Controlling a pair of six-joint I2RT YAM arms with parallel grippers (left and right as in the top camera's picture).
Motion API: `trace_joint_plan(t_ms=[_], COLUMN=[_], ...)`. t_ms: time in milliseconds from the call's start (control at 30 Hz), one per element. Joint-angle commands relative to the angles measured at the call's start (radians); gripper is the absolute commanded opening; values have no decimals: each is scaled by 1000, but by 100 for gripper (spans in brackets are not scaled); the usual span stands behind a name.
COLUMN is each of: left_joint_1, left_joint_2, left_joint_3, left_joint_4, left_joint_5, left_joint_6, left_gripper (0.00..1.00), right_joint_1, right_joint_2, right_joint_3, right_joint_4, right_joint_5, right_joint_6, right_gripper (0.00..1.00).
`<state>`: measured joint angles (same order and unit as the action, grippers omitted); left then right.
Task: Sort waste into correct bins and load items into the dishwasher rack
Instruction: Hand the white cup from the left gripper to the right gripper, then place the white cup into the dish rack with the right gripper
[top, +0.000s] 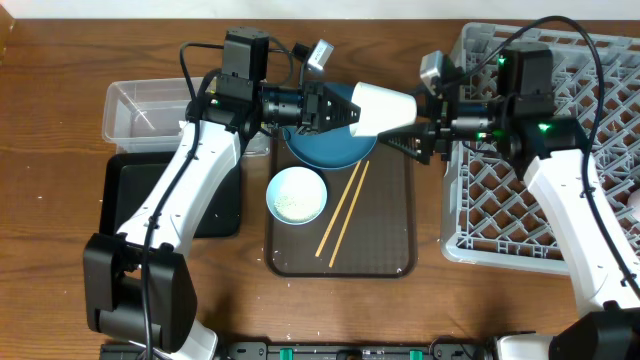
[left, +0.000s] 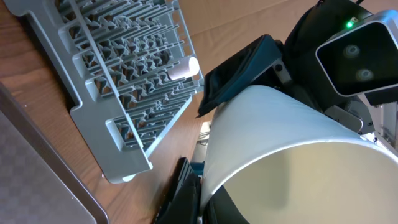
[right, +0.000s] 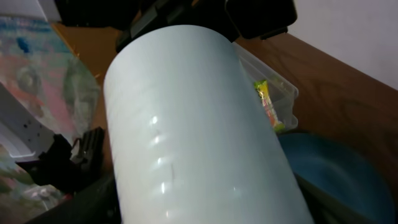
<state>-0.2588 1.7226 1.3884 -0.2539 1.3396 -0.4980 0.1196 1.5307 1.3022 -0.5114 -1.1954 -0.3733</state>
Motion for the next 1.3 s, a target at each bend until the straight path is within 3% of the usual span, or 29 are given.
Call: trace_joint_plan(t_ms=[0,100,233,533,633,667,767,867,967,1033,1267], left_joint_1=[-1,-1,-1,-1,-1,-1,0,1,14,32,87], left_joint_2=[11,11,11,11,11,11,11,11,6,-7,-98], left_joint_3=[10,10,10,10,9,9,9,9,9,9,9], left_joint_4=[6,6,6,5,0,-9,-116,-270,-402,-454,-536], left_joint_5=[10,10,10,-35,-68,-87,-265,-520,-721,-776,-947], left_joint_6=[3,3,3,3,22,41,117,190,223,246,270], left_gripper=[6,6,6,8,23,32,44,49,51,51,51], right_joint_1=[-16,-16,-16,-16,-16,-16,-16,-23,-64,-109,-323], right_joint_2=[1,1,1,1,1,1,1,-7,-31,-45,-48], right_joint_3=[5,5,5,5,5,5,5,6,22,48,188], right_joint_4=[5,4,6,8,6,5,-1,-28,-105,-168,-409], right_joint_5=[-33,-33,-33,-21,37,70,256,497,709,814,1091], right_joint_6=[-8,-9,-9,-9,-3,10,81,169,254,299,396], right_gripper=[71,67,48,43,39,37,31,22,19,11,7])
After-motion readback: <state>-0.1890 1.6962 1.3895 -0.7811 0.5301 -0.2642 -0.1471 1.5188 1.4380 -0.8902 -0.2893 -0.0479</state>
